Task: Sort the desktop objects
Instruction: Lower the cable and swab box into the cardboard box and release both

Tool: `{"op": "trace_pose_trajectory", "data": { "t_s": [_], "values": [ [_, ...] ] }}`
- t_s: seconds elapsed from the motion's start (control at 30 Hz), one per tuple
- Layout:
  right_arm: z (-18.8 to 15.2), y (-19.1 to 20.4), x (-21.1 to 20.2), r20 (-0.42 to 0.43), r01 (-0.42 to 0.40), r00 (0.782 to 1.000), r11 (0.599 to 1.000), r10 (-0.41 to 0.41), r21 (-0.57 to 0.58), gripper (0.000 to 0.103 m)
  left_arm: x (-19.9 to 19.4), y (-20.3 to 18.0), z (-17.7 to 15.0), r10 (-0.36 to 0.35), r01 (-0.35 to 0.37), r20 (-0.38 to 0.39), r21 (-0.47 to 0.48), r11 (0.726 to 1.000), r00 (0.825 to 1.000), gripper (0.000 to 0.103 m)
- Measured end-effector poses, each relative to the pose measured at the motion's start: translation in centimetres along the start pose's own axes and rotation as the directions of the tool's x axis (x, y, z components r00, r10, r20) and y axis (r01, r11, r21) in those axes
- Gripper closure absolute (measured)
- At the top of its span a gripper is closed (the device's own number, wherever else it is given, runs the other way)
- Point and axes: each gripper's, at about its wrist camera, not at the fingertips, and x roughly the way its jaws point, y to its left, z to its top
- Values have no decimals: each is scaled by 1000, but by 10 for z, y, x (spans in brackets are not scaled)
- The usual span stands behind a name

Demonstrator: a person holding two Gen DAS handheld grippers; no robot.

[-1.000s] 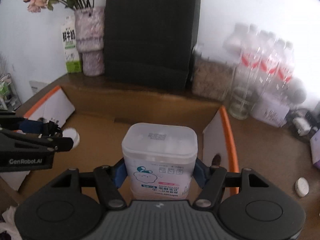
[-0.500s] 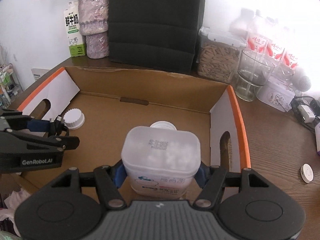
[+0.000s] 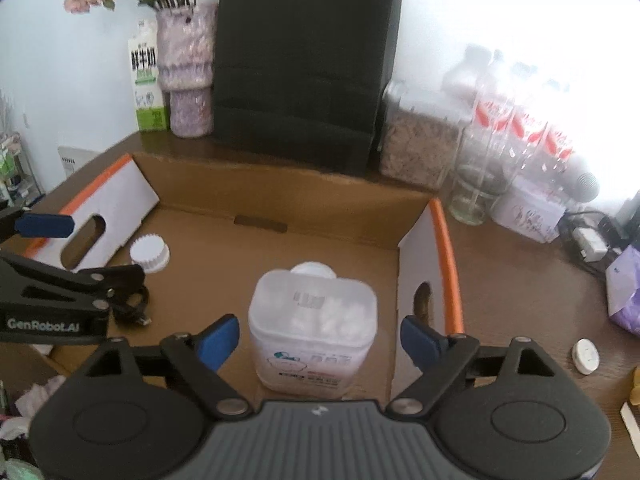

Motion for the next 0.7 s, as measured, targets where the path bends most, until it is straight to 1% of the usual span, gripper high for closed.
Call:
{"op": "trace_pose_trajectory", "data": {
  "t_s": [0.13,0.23,0.33,0.47,0.57,0.7],
  "values": [
    [3,-1,-27,56,1,998,1000,-1,9,13,-28,5,1,6,-5,48,-4,1000,999,4],
    [2,-1,-52,104,-1,995,1000,0,11,8,-51,8,-2,12,-11,84,-7,1000,996,3],
    [-4,0,-77,152,-5,988,1000,3,10,7,-75,13,-8,9,-6,124,-20,1000,992,0],
    [-22,4,-113,212,-25,977,999,20,20,4,-104,21,-24,16,-10,171,-41,999,985,0],
    [-38,8,-136,254,-33,967,999,27,20,0,-124,28,-41,30,-18,206,-58,998,978,0],
    [-66,15,-159,291,-38,956,999,29,28,0,-144,38,-64,47,-26,236,-91,995,970,0]
  ]
}}
